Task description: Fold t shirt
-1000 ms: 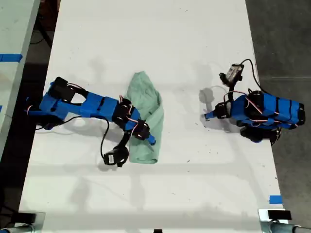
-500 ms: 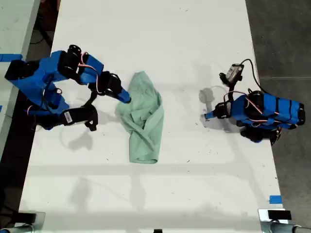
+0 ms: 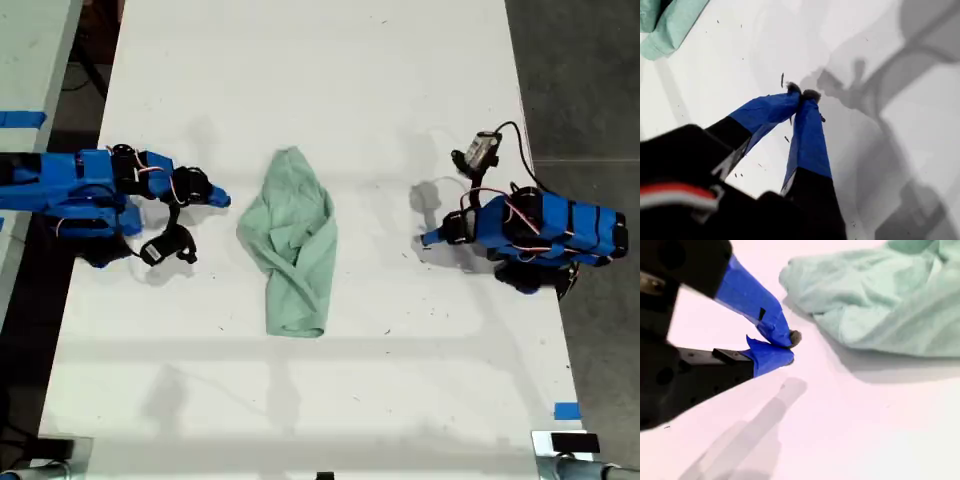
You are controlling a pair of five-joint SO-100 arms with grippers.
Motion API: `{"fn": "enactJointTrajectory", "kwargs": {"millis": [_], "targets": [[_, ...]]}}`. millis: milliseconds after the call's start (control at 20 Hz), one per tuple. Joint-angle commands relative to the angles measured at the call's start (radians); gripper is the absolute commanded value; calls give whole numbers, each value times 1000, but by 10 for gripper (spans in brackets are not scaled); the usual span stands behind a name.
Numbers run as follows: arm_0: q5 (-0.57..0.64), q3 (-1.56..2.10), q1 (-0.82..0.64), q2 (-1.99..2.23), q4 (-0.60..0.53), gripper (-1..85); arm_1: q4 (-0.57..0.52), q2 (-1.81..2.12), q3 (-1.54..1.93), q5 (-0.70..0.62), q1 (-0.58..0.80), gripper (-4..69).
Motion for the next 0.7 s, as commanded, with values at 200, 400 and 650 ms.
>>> {"fn": "enactJointTrajectory", "kwargs": {"millis": [200,400,650], "targets": [[54,199,-81,735,316,-3,20,14,40,11,-28,15],[118,161,-265,735,402,-3,20,14,40,8,-17,15],[147,175,-253,735,397,-3,20,14,40,6,-6,15]]}}
